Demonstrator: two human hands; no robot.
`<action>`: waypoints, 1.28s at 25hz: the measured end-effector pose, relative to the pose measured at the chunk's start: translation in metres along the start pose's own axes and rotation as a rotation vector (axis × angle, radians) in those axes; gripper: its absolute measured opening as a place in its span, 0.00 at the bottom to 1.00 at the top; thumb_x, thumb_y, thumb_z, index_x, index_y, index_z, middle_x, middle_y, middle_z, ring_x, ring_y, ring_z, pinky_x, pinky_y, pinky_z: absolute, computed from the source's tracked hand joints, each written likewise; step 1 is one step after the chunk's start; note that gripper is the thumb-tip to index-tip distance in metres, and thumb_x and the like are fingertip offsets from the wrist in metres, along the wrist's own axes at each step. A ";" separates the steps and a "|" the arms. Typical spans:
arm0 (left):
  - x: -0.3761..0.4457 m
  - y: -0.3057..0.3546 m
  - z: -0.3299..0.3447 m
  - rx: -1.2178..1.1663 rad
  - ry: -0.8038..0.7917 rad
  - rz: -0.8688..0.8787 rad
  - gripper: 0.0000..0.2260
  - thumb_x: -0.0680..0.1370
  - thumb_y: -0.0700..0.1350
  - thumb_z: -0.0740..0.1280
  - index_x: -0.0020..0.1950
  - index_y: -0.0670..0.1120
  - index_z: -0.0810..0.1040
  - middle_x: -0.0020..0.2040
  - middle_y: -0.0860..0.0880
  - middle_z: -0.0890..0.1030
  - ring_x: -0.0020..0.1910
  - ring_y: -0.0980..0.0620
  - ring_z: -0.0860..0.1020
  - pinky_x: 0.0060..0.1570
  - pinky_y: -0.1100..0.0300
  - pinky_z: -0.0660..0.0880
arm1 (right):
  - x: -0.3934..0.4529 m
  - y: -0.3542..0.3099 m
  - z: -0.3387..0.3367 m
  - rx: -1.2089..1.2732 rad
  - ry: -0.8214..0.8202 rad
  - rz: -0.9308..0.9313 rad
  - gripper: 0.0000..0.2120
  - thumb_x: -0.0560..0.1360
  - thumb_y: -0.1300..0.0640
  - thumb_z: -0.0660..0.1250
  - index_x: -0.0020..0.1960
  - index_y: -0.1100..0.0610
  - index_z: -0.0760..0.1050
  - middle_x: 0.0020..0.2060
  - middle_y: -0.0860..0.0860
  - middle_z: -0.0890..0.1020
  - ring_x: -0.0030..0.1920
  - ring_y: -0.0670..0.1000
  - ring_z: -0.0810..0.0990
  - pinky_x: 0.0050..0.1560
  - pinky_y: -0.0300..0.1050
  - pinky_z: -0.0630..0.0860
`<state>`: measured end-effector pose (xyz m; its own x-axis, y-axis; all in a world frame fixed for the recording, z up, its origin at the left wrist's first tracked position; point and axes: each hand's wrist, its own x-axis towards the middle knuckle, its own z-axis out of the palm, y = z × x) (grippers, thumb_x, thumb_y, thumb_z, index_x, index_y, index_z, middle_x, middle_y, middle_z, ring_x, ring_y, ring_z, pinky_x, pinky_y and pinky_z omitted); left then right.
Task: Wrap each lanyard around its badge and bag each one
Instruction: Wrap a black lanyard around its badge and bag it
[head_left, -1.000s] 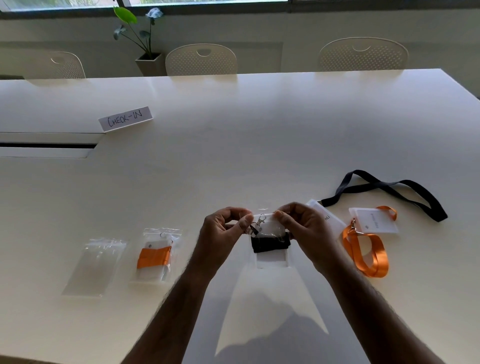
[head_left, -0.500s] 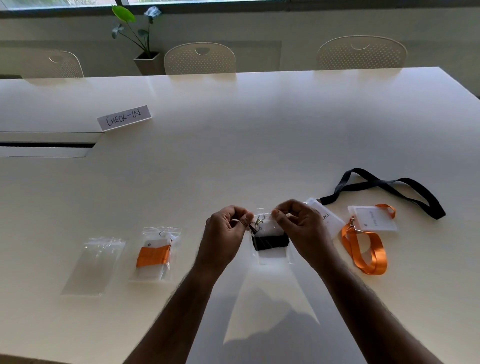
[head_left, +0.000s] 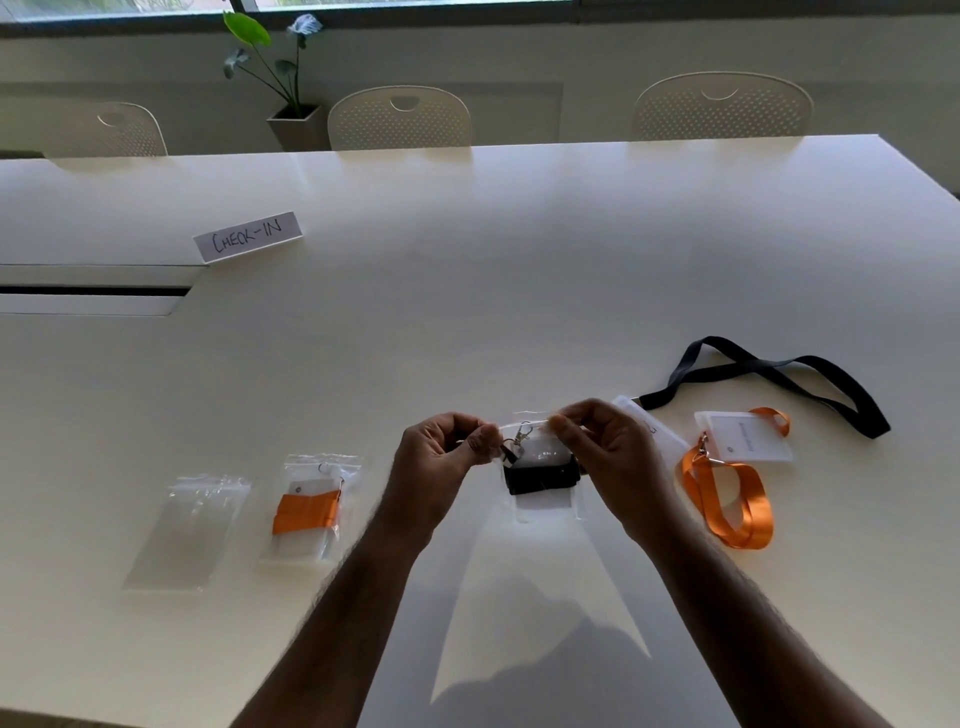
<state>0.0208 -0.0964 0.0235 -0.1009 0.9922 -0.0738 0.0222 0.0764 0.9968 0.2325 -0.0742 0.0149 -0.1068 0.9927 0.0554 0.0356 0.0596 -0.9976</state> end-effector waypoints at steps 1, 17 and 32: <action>0.000 -0.001 0.000 0.031 0.030 0.016 0.06 0.77 0.44 0.75 0.48 0.41 0.85 0.42 0.45 0.88 0.43 0.50 0.87 0.51 0.57 0.83 | 0.000 0.000 0.001 0.037 -0.011 0.018 0.05 0.79 0.54 0.73 0.45 0.54 0.82 0.37 0.55 0.86 0.38 0.51 0.82 0.39 0.52 0.80; -0.007 -0.021 -0.055 0.313 0.213 0.024 0.07 0.80 0.48 0.73 0.54 0.45 0.84 0.44 0.49 0.88 0.43 0.54 0.87 0.52 0.48 0.85 | -0.019 0.017 0.055 0.115 -0.284 0.287 0.15 0.78 0.66 0.73 0.62 0.58 0.74 0.54 0.57 0.85 0.51 0.51 0.88 0.47 0.48 0.85; -0.055 -0.049 -0.115 0.914 0.245 0.207 0.25 0.74 0.50 0.79 0.68 0.48 0.76 0.63 0.52 0.80 0.61 0.52 0.76 0.64 0.59 0.71 | -0.024 0.036 0.137 0.020 -0.316 0.305 0.16 0.78 0.63 0.74 0.61 0.57 0.72 0.54 0.57 0.85 0.52 0.52 0.88 0.51 0.49 0.85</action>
<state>-0.0889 -0.1663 -0.0184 -0.2102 0.9544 0.2119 0.8170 0.0525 0.5742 0.1006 -0.1103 -0.0281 -0.3929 0.8838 -0.2540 0.0934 -0.2364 -0.9672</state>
